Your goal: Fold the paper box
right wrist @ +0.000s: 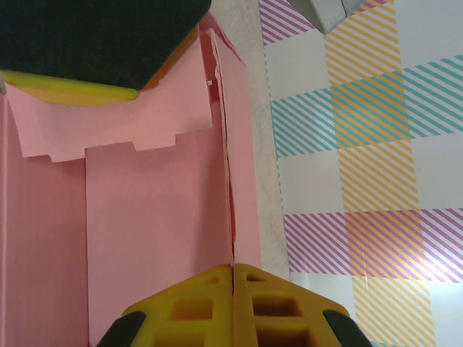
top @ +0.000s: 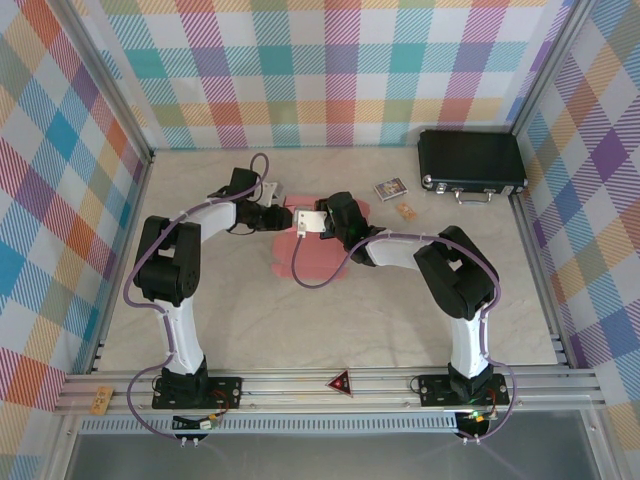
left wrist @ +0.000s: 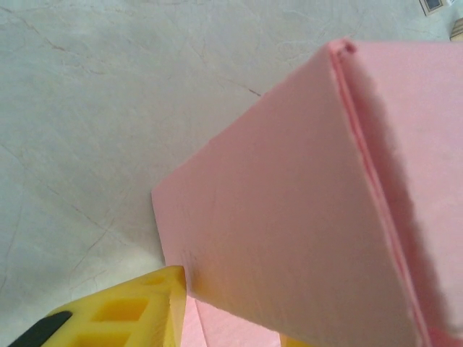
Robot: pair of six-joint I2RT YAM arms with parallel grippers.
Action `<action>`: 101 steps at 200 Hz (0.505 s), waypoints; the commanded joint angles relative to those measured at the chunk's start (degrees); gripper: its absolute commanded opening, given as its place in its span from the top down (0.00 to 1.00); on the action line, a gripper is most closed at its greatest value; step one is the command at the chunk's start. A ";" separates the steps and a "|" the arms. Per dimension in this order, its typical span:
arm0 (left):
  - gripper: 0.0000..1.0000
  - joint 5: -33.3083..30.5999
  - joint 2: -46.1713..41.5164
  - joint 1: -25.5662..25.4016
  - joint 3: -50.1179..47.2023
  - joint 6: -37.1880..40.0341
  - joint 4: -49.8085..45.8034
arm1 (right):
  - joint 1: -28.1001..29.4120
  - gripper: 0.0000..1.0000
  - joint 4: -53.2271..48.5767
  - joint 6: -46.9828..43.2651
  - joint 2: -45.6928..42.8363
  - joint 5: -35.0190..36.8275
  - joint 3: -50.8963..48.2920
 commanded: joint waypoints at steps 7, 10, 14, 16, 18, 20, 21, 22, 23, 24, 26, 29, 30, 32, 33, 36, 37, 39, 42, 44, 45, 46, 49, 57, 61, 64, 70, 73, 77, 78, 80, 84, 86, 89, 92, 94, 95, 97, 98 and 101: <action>0.63 -1.90 0.11 -1.13 0.34 -0.04 4.10 | 0.65 1.00 -2.48 1.54 0.63 -0.57 1.20; 0.63 -2.06 0.05 -1.22 0.17 -0.04 4.43 | 0.64 1.00 -2.49 1.62 0.63 -0.57 1.21; 0.63 -2.18 -0.08 -1.24 0.00 -0.04 4.72 | 0.64 1.00 -2.52 1.56 0.63 -0.57 1.24; 0.63 -2.41 -0.09 -1.31 -0.02 -0.04 4.89 | 0.64 1.00 -2.54 1.57 0.63 -0.57 1.24; 0.63 -2.64 -0.09 -1.37 -0.13 -0.04 5.09 | 0.64 1.00 -2.56 1.61 0.63 -0.57 1.24; 0.63 -2.83 -0.09 -1.41 -0.25 -0.04 5.27 | 0.69 1.00 -2.57 1.62 0.63 -0.57 1.29; 0.63 -2.99 -0.09 -1.41 -0.27 -0.04 5.36 | 0.66 1.00 -2.57 1.63 0.63 -0.57 1.35; 0.63 -3.16 -0.13 -1.46 -0.32 -0.04 5.45 | 0.65 1.00 -2.61 1.63 0.63 -0.57 1.34; 0.63 -3.29 -0.15 -1.48 -0.35 -0.13 5.53 | 0.69 1.00 -2.64 1.63 0.63 -0.62 1.38; 0.63 -3.44 -0.16 -1.50 -0.40 -0.18 5.62 | 0.67 1.00 -2.69 1.69 0.63 -0.64 1.38; 0.63 -3.69 -0.22 -1.59 -0.49 -0.21 5.84 | 0.71 1.00 -2.80 1.70 0.63 -0.65 1.34; 0.63 -4.13 -0.26 -1.66 -0.65 -0.22 6.19 | 0.73 1.00 -2.89 1.82 0.63 -0.66 1.40; 0.63 -4.26 -0.30 -1.67 -0.69 -0.22 6.30 | 0.73 1.00 -2.90 1.81 0.63 -0.66 1.41; 0.63 -4.53 -0.34 -1.75 -0.83 -0.22 6.49 | 0.73 1.00 -2.92 1.85 0.63 -0.66 1.42; 0.63 -4.68 -0.39 -1.80 -0.91 -0.22 6.63 | 0.73 1.00 -2.92 1.91 0.63 -0.66 1.42; 0.63 -5.20 -0.50 -1.85 -1.03 -0.29 6.99 | 0.73 1.00 -3.03 1.97 0.63 -0.66 1.49; 0.63 -5.36 -0.47 -1.86 -1.10 -0.30 7.14 | 0.73 1.00 -3.07 2.02 0.63 -0.66 1.50; 0.63 -5.77 -0.56 -1.92 -1.26 -0.41 7.34 | 0.73 1.00 -3.11 1.99 0.63 -0.66 1.50; 0.63 -6.47 -0.60 -2.09 -1.41 -0.58 7.74 | 0.73 1.00 -3.19 1.98 0.63 -0.74 1.51; 0.63 -6.75 -0.65 -2.11 -1.55 -0.73 7.91 | 0.69 1.00 -3.25 2.02 0.63 -0.74 1.51; 0.63 -6.97 -0.63 -2.16 -1.66 -0.73 8.04 | 0.71 1.00 -3.31 2.05 0.63 -0.75 1.51; 0.63 -7.17 -0.67 -2.23 -1.72 -0.74 8.19 | 0.72 1.00 -3.33 2.06 0.63 -0.75 1.51; 0.64 -7.65 -0.71 -2.33 -1.76 -0.84 8.48 | 0.78 1.00 -3.28 2.03 0.63 -0.82 1.51; 0.64 -8.95 -0.79 -2.63 -2.03 -1.21 9.08 | 0.77 1.00 -3.37 2.09 0.72 -0.79 1.59; 0.64 -9.73 -0.80 -2.78 -2.13 -1.39 9.29 | 0.82 1.00 -3.45 2.08 0.72 -0.83 1.60; 0.65 -10.27 -0.74 -2.90 -2.13 -1.45 9.50 | 0.82 1.00 -3.46 2.10 0.74 -0.81 1.60; 0.65 -11.01 -0.72 -3.15 -2.37 -1.69 9.89 | 0.82 1.00 -3.57 2.16 0.80 -0.91 1.74; 0.65 -11.44 -0.64 -3.24 -2.32 -1.71 10.13 | 0.82 1.00 -3.60 2.22 0.81 -0.92 1.77; 0.65 -11.85 -0.57 -3.40 -2.43 -1.79 10.47 | 0.77 1.00 -3.67 2.29 0.85 -0.92 1.77; 0.65 -11.98 -0.55 -3.42 -2.46 -1.80 10.51 | 0.80 1.00 -3.74 2.31 0.87 -0.92 1.82; 0.66 -12.19 -0.53 -3.50 -2.48 -1.89 10.69 | 0.81 1.00 -3.79 2.33 0.89 -0.92 1.85; 0.66 -12.65 -0.47 -3.65 -2.60 -1.97 10.94 | 0.92 1.00 -3.92 2.30 0.89 -0.92 1.92; 0.66 -12.95 -0.45 -3.74 -2.65 -2.02 11.06 | 0.98 1.00 -3.96 2.26 0.89 -0.92 1.94; 0.67 -13.40 -0.44 -3.83 -2.70 -2.19 11.23 | 0.89 1.00 -3.98 2.32 0.89 -0.92 1.99; 0.67 -13.74 -0.44 -3.94 -2.78 -2.28 11.39 | 0.88 1.00 -4.12 2.34 0.89 -0.92 2.03; 0.67 -13.91 -0.44 -4.03 -2.82 -2.32 11.59 | 0.90 1.00 -4.08 2.40 0.89 -0.97 2.03; 0.67 -14.02 -0.44 -4.09 -2.87 -2.32 11.68 | 0.90 1.00 -4.07 2.41 0.94 -0.99 2.03; 0.67 -14.24 -0.51 -4.13 -2.98 -2.37 11.90 | 0.91 1.00 -4.13 2.42 0.90 -0.94 2.08; 0.68 -14.41 -0.56 -4.18 -3.04 -2.44 11.97 | 0.91 1.00 -4.19 2.42 0.90 -0.97 2.10; 0.68 -14.69 -0.60 -4.29 -3.21 -2.62 12.29 | 0.91 1.00 -4.22 2.42 0.89 -1.08 2.14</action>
